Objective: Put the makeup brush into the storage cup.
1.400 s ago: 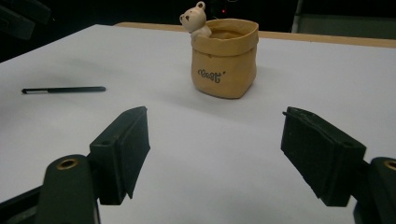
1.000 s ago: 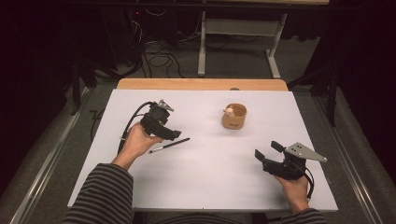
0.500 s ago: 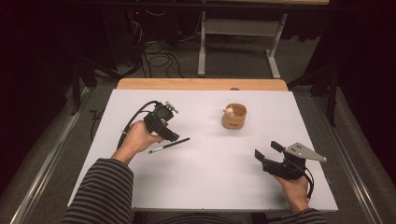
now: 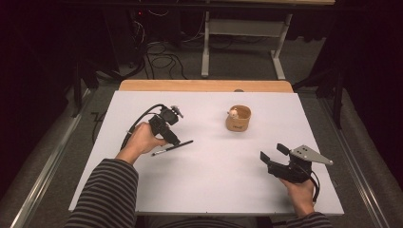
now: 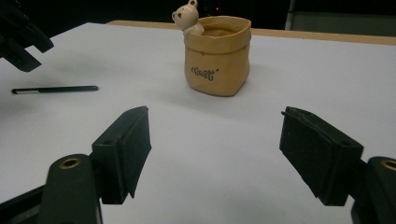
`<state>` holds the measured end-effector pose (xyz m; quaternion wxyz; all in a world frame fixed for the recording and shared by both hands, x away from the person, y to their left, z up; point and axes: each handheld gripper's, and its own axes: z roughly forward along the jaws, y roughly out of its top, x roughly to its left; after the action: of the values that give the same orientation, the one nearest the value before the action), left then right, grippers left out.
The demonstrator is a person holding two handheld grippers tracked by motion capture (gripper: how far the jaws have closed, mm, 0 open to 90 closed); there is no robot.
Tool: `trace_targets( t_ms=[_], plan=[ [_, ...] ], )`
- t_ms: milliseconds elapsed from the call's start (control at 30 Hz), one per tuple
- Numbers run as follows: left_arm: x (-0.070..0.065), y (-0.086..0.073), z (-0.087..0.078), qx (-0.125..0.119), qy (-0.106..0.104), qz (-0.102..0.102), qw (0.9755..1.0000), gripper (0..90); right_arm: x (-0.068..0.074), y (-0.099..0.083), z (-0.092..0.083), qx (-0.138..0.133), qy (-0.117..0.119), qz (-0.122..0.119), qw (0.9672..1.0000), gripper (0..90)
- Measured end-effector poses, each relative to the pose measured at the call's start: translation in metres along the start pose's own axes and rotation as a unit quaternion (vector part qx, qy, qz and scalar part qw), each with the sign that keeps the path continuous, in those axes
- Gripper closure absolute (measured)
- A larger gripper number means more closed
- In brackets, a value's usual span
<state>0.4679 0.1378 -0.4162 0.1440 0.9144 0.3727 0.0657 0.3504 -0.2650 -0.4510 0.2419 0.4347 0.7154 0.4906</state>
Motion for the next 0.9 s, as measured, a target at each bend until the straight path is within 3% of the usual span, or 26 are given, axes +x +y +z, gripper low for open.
trace_targets(
  t_ms=[400, 900],
  plan=[
    [0.001, 0.001, 0.011, 0.04, -0.007, 0.007, 0.9992, 40.6, -0.002, 0.002, -0.001, 0.013, -0.005, 0.005, 0.9999, 26.8],
    [0.003, -0.002, 0.023, 0.065, -0.012, 0.01, 0.9978, 47.1, -0.002, 0.003, -0.002, 0.018, 0.001, 0.004, 0.9998, 26.8]
  ],
)
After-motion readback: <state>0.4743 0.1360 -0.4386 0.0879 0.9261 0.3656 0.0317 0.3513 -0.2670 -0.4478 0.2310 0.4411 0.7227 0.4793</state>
